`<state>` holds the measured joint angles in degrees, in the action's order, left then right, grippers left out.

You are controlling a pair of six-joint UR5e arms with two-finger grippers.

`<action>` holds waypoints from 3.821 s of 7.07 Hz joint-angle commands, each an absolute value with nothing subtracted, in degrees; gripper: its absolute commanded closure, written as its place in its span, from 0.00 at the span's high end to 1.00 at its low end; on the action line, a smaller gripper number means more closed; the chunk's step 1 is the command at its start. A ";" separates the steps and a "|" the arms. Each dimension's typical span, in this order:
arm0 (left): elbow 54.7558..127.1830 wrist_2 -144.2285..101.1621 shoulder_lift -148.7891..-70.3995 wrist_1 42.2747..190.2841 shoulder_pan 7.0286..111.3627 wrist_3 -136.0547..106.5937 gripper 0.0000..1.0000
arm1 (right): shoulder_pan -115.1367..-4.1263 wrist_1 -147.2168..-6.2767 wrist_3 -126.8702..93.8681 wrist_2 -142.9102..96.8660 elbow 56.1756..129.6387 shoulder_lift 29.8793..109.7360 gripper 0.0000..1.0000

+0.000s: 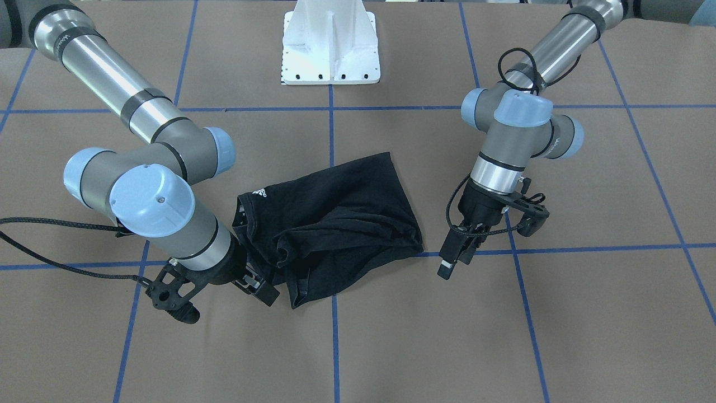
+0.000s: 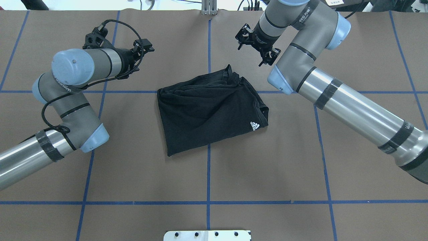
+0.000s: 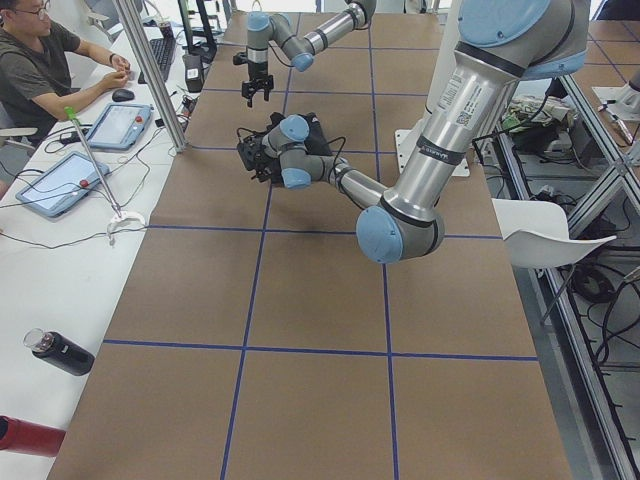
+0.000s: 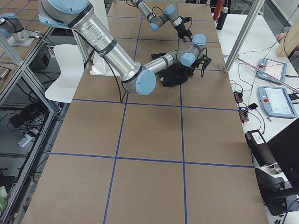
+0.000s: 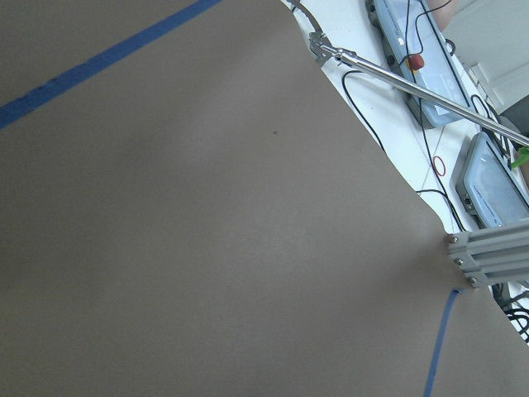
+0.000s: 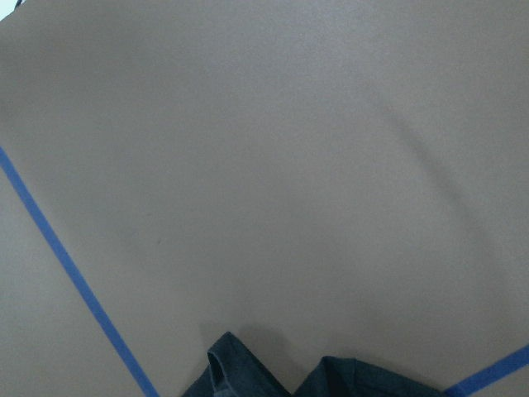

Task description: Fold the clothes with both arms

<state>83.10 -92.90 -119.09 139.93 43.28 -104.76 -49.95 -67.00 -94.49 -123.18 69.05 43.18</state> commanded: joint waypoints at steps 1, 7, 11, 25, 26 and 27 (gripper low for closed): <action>91.45 -99.29 -113.06 138.35 47.26 -93.58 1.00 | -45.48 -69.50 -95.44 -119.74 83.77 51.11 1.00; 103.18 -105.38 -102.92 133.24 54.32 -80.51 1.00 | -33.84 -78.31 -94.66 -104.86 82.42 43.82 0.00; 103.18 -105.38 -102.92 132.80 54.67 -80.68 1.00 | -36.28 -68.83 -91.43 -101.60 59.20 32.38 0.00; 103.02 -128.18 -85.72 132.63 71.85 -25.77 1.00 | -58.96 -86.40 -54.27 -121.53 108.07 77.02 1.00; 102.83 -130.58 -82.04 132.71 75.81 -19.49 1.00 | -62.45 -86.14 -47.53 -123.73 109.15 81.60 1.00; 101.35 -130.69 -80.26 132.71 78.11 -13.86 1.00 | -67.01 -86.05 -37.72 -126.80 108.99 86.26 1.00</action>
